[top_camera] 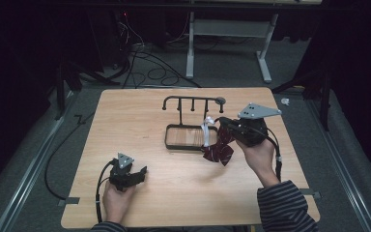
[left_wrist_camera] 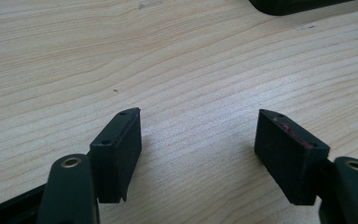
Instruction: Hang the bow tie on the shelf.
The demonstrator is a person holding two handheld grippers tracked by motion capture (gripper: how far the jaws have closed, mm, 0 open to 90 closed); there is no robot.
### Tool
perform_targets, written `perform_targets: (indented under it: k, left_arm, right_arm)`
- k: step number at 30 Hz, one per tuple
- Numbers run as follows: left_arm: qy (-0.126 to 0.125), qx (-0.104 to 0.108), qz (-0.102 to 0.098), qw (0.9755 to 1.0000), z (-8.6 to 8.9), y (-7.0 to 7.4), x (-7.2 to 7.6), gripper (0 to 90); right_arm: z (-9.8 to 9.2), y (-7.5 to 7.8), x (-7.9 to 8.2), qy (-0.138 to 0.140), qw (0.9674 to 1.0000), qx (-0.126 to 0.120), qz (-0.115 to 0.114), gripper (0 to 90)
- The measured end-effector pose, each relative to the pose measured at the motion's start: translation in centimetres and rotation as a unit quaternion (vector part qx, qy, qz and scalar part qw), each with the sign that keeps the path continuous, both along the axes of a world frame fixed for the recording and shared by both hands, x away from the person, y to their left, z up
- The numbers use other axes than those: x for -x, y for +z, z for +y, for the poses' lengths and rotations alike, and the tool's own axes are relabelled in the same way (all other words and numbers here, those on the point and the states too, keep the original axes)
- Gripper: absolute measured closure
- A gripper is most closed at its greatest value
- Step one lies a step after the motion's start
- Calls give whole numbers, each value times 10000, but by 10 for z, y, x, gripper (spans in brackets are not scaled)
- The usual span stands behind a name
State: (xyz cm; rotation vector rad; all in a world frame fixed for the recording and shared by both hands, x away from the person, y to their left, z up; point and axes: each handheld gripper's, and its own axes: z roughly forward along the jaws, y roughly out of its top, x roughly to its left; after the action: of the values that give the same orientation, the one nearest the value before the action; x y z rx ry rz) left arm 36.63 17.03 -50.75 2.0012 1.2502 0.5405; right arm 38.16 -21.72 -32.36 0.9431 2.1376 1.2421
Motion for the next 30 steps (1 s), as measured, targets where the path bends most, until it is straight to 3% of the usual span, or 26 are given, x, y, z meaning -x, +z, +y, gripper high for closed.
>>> perform_targets:
  k: [22,30]
  left_arm:
    - [-1,6,5,10000,0,0,0,326]
    - [-7,2,14,10000,0,0,0,326]
  right_arm:
    - [22,4,-25,151,9997,-57,170,900]
    - [33,4,-34,193,9996,60,217,900]
